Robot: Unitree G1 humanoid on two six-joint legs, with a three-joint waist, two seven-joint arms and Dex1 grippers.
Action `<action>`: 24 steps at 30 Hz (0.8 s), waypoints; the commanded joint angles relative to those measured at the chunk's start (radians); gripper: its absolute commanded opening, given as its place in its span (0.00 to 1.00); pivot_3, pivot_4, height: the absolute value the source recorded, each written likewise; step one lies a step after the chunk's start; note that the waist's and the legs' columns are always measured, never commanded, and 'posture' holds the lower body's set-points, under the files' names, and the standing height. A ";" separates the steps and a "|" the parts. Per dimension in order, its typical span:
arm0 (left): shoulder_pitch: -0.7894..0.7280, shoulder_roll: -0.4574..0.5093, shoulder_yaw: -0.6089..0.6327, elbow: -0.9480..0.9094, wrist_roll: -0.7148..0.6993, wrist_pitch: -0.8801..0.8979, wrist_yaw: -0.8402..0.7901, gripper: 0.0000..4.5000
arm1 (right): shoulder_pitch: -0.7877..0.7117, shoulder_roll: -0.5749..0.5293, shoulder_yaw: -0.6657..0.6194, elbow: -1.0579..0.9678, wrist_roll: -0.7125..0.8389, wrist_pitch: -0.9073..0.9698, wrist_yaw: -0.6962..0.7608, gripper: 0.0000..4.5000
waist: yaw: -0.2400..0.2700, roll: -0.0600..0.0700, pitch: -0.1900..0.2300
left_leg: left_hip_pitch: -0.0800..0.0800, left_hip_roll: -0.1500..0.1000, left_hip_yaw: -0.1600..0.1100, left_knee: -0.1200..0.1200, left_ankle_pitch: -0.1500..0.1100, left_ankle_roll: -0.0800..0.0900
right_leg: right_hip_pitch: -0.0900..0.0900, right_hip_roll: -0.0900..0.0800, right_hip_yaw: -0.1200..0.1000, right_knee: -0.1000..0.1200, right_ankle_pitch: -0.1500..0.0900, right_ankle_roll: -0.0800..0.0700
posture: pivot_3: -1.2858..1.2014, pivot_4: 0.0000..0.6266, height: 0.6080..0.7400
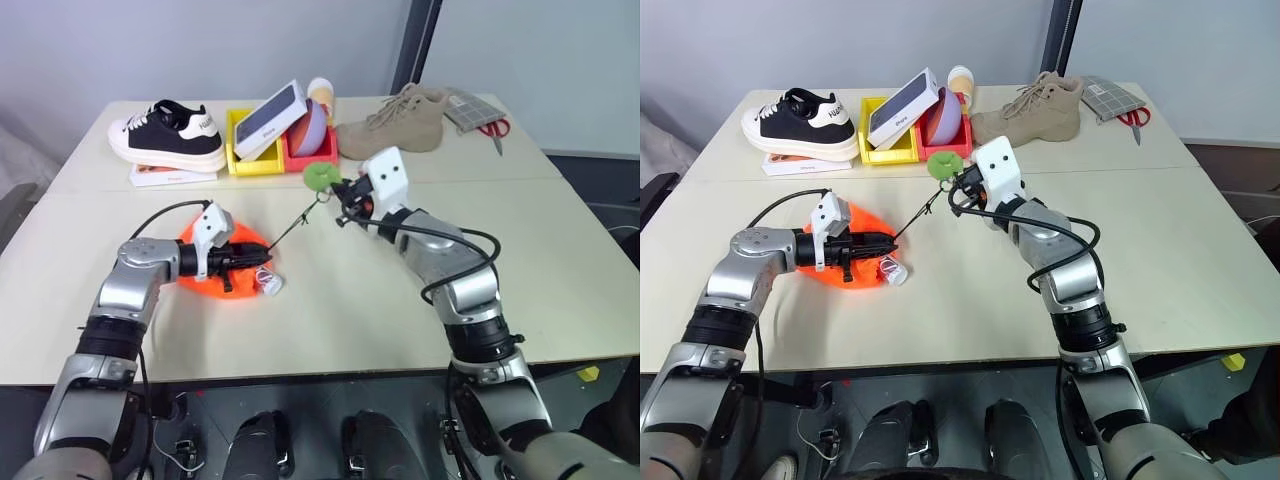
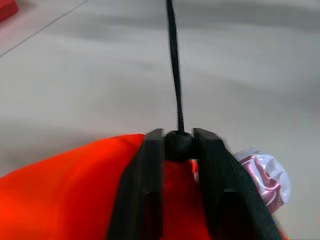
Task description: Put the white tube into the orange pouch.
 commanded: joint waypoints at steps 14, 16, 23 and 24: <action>0.139 0.058 0.314 -0.201 -0.178 0.180 0.230 0.79 | 0.233 -0.100 0.149 -0.239 0.063 0.077 0.200 0.16 | -0.001 0.000 0.000 | 0.000 0.000 -0.001 0.000 -0.003 0.004 | 0.000 -0.001 0.000 0.000 0.000 0.000 | 0.52 0.24 1.00; 0.172 0.057 0.325 -0.204 -0.159 0.152 0.268 0.79 | 0.235 -0.097 0.190 -0.234 0.053 0.091 0.210 0.01 | -0.001 0.000 0.000 | 0.001 0.000 -0.001 0.000 -0.003 0.005 | 0.001 -0.001 0.000 0.000 0.000 0.000 | 0.52 0.24 1.00; 0.274 0.037 0.308 -0.240 -0.116 0.081 0.345 0.79 | 0.162 0.000 0.277 -0.059 0.001 0.085 0.188 0.01 | 0.002 -0.001 0.000 | 0.000 0.000 -0.001 0.000 -0.004 0.006 | 0.000 -0.002 0.000 0.000 0.000 0.000 | 0.52 0.24 1.00; 0.283 0.034 0.307 -0.249 -0.119 0.082 0.347 0.79 | 0.150 0.013 0.285 -0.035 -0.003 0.081 0.190 0.01 | 0.001 -0.001 0.000 | 0.000 0.000 -0.001 0.000 -0.004 0.006 | 0.000 -0.003 -0.001 0.000 0.000 0.000 | 0.52 0.24 1.00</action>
